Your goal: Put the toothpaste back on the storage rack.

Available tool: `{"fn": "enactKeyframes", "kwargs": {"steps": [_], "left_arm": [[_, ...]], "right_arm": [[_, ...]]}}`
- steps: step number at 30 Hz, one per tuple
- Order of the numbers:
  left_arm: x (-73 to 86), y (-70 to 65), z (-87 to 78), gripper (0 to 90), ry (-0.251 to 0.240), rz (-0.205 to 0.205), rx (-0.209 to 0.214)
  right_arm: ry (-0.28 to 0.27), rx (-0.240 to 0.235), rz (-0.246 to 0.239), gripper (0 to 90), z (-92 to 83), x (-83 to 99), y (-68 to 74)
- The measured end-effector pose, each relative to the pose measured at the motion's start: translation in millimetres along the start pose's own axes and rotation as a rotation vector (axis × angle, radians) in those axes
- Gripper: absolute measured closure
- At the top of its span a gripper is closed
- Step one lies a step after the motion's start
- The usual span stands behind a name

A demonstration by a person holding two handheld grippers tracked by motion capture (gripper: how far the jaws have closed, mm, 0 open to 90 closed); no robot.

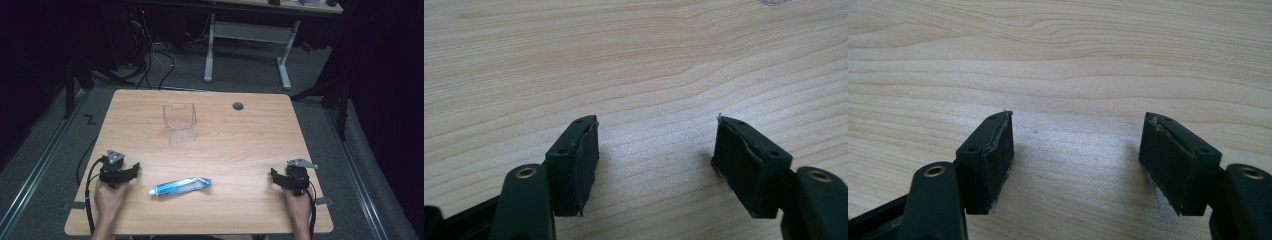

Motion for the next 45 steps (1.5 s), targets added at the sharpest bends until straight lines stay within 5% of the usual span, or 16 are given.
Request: {"fn": "enactKeyframes", "kwargs": {"steps": [19, 25, 36, 45], "left_arm": [[-1.4, -0.4, -0.5, 33.5, 0.033, 0.015, 0.014], [-2.4, -7.9, -8.9, 35.7, 0.022, 0.042, 0.052], [-20.5, -56.7, -55.2, 36.9, -0.038, 0.207, 0.161], [-29.8, -87.0, -76.4, 36.7, -0.051, 0.304, 0.235]], "right_arm": [[0.000, 0.001, 0.000, 30.1, -0.1, 0.0, 0.1], [0.000, 0.000, -0.002, 30.1, -0.1, 0.1, 0.0], [0.000, -0.001, -0.002, 30.0, -0.1, 0.2, 0.0], [0.000, -0.001, -0.002, 30.0, -0.1, 0.2, 0.0]]}}
Point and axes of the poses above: each handheld gripper's, and its own axes: z roughly forward along the jaws, x roughly out of its underside, y roughly to its left, the point moved 9 cm from there along z, roughly forward along the jaws, and after that the axes turned 14 degrees about y, right-handed, at the moved point
